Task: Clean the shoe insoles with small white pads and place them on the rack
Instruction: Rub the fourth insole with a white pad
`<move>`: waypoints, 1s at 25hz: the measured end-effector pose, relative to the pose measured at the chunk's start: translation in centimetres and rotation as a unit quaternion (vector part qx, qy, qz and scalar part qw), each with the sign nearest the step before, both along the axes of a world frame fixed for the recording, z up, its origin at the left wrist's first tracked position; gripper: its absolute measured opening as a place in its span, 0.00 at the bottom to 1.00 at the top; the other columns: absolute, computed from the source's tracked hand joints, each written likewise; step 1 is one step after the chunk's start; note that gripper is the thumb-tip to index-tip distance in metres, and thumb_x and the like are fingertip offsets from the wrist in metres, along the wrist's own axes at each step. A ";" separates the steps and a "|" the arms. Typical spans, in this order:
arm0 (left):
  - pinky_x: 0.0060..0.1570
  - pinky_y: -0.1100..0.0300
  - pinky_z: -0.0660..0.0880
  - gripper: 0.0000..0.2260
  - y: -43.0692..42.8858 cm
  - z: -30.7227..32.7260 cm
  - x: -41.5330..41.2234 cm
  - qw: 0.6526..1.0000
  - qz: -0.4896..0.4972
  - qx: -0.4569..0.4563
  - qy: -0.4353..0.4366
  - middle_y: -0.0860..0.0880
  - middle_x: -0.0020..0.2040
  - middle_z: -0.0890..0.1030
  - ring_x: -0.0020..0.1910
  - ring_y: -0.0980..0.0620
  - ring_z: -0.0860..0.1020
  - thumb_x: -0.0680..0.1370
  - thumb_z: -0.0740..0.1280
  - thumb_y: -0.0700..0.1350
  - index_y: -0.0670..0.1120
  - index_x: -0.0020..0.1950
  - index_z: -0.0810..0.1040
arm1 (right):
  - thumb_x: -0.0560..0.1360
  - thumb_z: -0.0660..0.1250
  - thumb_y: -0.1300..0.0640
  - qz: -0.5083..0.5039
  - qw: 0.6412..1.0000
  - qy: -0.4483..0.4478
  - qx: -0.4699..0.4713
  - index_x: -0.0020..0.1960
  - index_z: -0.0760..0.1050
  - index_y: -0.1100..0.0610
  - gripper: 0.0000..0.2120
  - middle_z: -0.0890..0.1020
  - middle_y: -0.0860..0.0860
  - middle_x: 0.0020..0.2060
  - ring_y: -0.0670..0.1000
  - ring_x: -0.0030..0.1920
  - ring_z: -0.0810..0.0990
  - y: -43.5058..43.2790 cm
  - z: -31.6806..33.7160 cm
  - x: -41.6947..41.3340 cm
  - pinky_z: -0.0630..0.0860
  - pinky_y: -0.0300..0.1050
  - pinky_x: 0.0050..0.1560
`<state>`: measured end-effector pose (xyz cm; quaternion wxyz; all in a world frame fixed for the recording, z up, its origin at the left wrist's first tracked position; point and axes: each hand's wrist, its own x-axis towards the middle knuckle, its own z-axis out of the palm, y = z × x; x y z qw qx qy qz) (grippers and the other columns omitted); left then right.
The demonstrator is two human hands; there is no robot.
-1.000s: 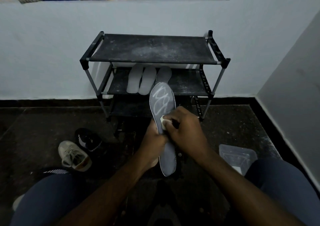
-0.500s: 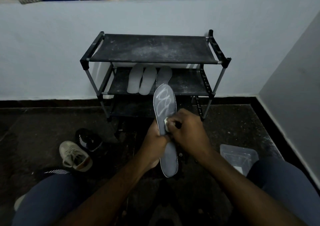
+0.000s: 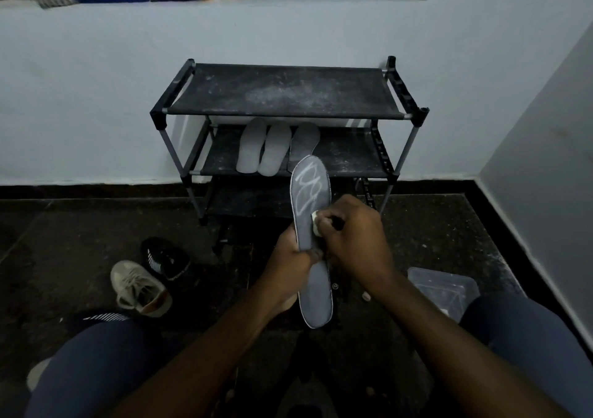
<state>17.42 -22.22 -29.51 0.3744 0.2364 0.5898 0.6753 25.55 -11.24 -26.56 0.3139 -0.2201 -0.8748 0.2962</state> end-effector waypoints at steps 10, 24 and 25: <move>0.46 0.55 0.80 0.25 -0.1 -0.2 0.0 1.000 -0.003 -0.008 0.011 0.47 0.48 0.85 0.49 0.47 0.83 0.75 0.60 0.23 0.41 0.67 0.76 | 0.74 0.72 0.63 0.009 1.000 0.006 -0.012 0.39 0.83 0.57 0.05 0.80 0.50 0.40 0.47 0.40 0.80 0.1 0.1 0.2 0.78 0.51 0.44; 0.52 0.50 0.81 0.26 -0.2 -0.2 0.1 1.000 -0.014 -0.002 0.009 0.41 0.55 0.84 0.53 0.43 0.83 0.75 0.61 0.24 0.43 0.69 0.75 | 0.75 0.72 0.58 0.040 0.998 -0.040 -0.011 0.41 0.83 0.53 0.04 0.80 0.46 0.41 0.44 0.40 0.80 -0.2 -0.2 0.5 0.80 0.53 0.43; 0.52 0.48 0.81 0.26 -0.2 -0.2 0.1 1.000 -0.021 -0.004 -0.003 0.41 0.54 0.84 0.52 0.43 0.83 0.74 0.59 0.24 0.43 0.69 0.75 | 0.75 0.72 0.58 0.016 0.999 -0.035 -0.013 0.40 0.83 0.53 0.05 0.80 0.46 0.41 0.44 0.40 0.79 0.4 -0.2 0.5 0.80 0.52 0.43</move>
